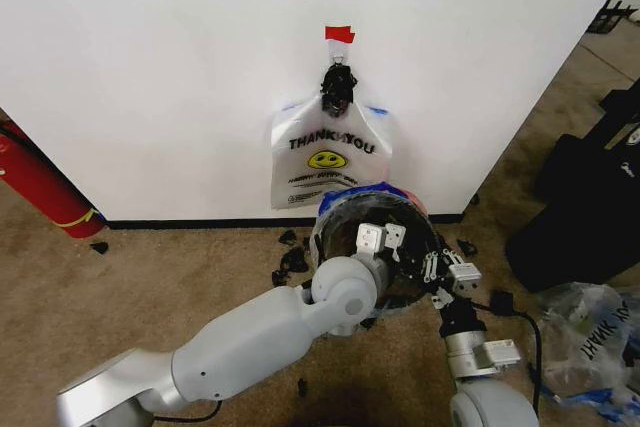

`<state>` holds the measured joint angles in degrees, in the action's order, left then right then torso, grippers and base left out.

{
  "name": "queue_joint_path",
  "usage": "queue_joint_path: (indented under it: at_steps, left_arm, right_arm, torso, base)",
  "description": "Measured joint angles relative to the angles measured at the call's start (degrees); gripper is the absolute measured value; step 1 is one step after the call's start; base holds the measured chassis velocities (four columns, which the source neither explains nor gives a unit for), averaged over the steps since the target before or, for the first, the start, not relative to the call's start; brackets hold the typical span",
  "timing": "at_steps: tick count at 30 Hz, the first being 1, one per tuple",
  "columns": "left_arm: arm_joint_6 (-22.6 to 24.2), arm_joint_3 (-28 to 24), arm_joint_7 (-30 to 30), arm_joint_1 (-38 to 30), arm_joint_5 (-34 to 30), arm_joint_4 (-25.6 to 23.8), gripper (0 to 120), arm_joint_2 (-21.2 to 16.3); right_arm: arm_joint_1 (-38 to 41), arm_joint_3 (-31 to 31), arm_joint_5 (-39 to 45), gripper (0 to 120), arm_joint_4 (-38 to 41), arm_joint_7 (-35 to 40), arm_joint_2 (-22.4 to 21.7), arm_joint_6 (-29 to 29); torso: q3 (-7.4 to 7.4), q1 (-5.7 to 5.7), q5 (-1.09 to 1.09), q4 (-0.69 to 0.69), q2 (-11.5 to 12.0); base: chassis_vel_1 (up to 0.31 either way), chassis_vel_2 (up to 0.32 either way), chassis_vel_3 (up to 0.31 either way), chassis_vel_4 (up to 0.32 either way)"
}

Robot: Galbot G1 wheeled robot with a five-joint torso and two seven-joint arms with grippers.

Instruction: Pick up the garbage bag from the wall and place it over the trash bin.

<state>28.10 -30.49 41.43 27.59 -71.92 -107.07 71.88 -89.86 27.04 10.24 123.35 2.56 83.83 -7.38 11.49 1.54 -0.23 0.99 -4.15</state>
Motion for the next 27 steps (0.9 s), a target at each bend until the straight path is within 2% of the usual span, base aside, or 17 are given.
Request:
queue_joint_path:
  at_steps: [7,13,19,27]
  left_arm:
    - [-3.25,3.01,1.70,2.27,2.54,-1.92,0,-0.50]
    - [-5.23,5.57,2.32,2.89,4.18,-3.22,0,-0.68]
    - [-7.95,6.31,3.15,2.53,7.77,-0.28,0,0.23]
    - [-8.21,5.94,3.12,2.04,9.83,3.64,0,1.69]
  right_arm:
    - [0.97,0.22,4.59,0,-0.49,1.06,0.54,1.40]
    - [1.55,0.67,5.17,0,-1.09,1.29,0.68,1.52]
    - [1.91,0.46,5.25,0,-1.15,1.22,1.01,1.61]
    - [1.65,0.32,5.62,0,-0.45,1.12,0.95,1.85]
  torso:
    - [0.00,0.00,0.00,0.00,0.00]
    - [0.00,0.00,0.00,0.00,0.00]
    - [0.00,0.00,0.00,0.00,0.00]
    - [0.00,0.00,0.00,0.00,0.00]
  base:
    - [0.000,0.000,0.000,0.000]
    - [0.000,0.000,0.000,0.000]
    - [0.000,0.000,0.000,0.000]
    - [0.000,0.000,0.000,0.000]
